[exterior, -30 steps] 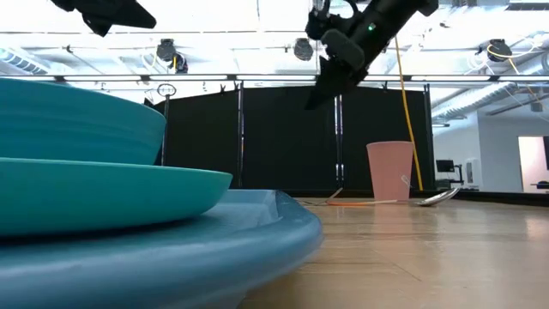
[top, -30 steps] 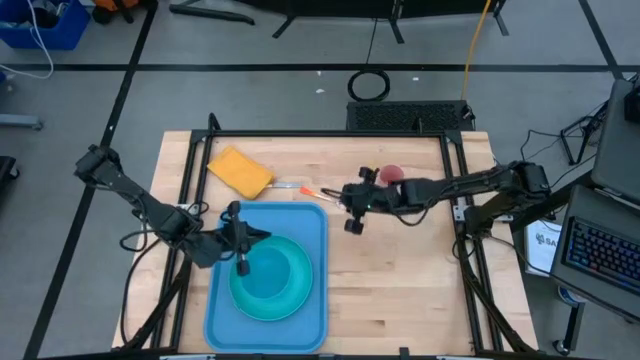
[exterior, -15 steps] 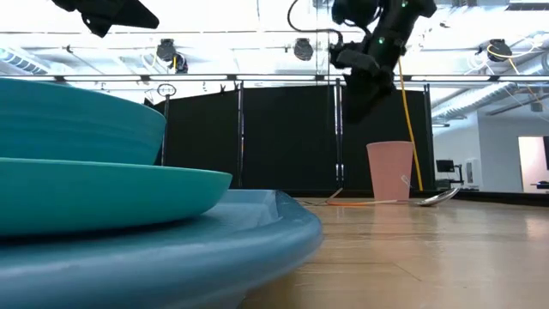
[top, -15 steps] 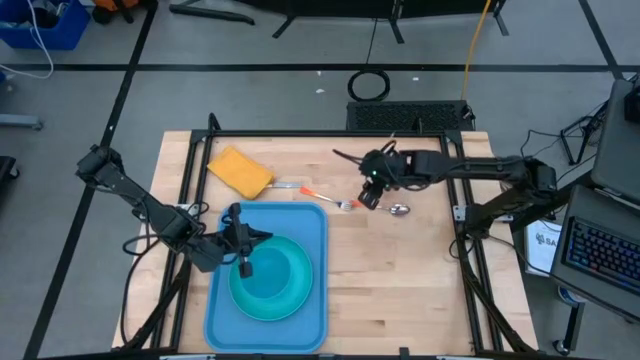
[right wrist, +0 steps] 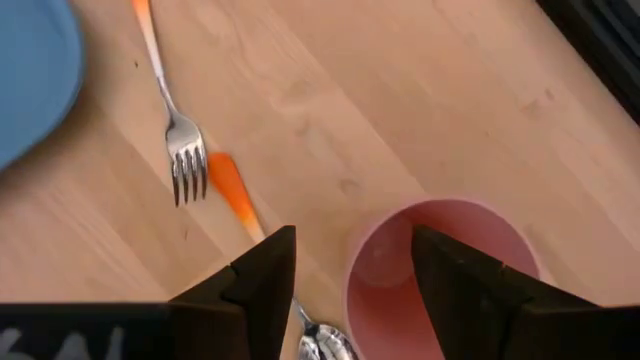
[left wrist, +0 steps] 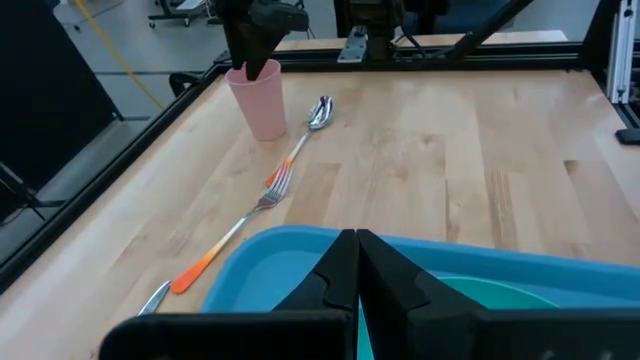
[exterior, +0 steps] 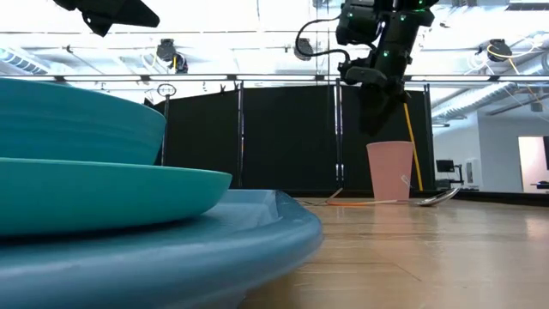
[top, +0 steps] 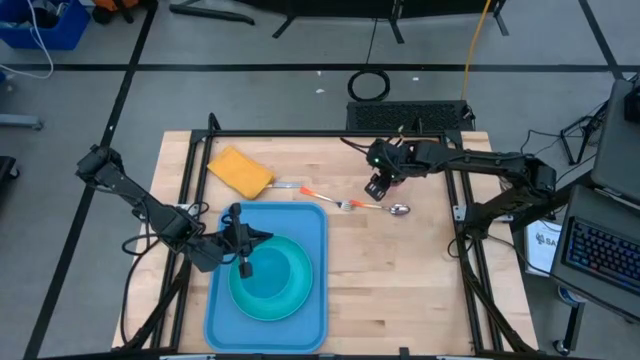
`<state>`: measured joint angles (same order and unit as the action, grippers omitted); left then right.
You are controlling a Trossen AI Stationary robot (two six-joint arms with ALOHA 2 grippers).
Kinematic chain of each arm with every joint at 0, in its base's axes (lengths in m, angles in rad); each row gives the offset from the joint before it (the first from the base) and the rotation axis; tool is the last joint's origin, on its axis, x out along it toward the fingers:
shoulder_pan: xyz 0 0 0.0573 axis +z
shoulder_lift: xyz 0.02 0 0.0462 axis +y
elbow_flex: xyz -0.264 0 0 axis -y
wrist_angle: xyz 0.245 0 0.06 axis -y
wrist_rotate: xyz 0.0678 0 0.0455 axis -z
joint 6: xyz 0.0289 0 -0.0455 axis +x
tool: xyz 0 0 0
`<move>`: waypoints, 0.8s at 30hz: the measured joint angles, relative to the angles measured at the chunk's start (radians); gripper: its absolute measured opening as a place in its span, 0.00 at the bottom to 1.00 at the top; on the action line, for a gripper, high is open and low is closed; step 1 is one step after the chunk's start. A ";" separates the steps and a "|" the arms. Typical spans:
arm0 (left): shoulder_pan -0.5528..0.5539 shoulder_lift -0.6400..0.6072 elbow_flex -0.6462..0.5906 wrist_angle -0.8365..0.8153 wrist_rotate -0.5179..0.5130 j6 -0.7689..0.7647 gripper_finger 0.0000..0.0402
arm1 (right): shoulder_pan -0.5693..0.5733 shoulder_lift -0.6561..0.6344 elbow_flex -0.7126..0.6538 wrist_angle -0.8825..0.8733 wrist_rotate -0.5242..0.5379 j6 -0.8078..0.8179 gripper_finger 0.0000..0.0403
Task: Set up tray
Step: Put the pink cup to the bottom right of the green plate on the blue serving tray
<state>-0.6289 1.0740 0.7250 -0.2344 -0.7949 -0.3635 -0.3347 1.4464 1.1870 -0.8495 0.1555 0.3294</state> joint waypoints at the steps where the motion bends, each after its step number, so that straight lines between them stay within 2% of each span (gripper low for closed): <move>1: 0.000 0.000 0.000 0.000 0.001 -0.001 0.01 | 0.000 0.000 0.000 -0.001 -0.001 0.000 0.48; 10: 0.000 0.000 0.000 -0.001 0.008 -0.005 0.01 | -0.005 0.000 -0.017 -0.025 -0.029 0.063 0.48; 24: 0.000 0.000 0.000 -0.001 0.008 -0.007 0.01 | -0.033 0.000 -0.087 0.011 -0.029 0.068 0.47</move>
<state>-0.6289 1.0740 0.7250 -0.2352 -0.7868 -0.3702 -0.3676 1.4460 1.0996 -0.8385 0.1263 0.3971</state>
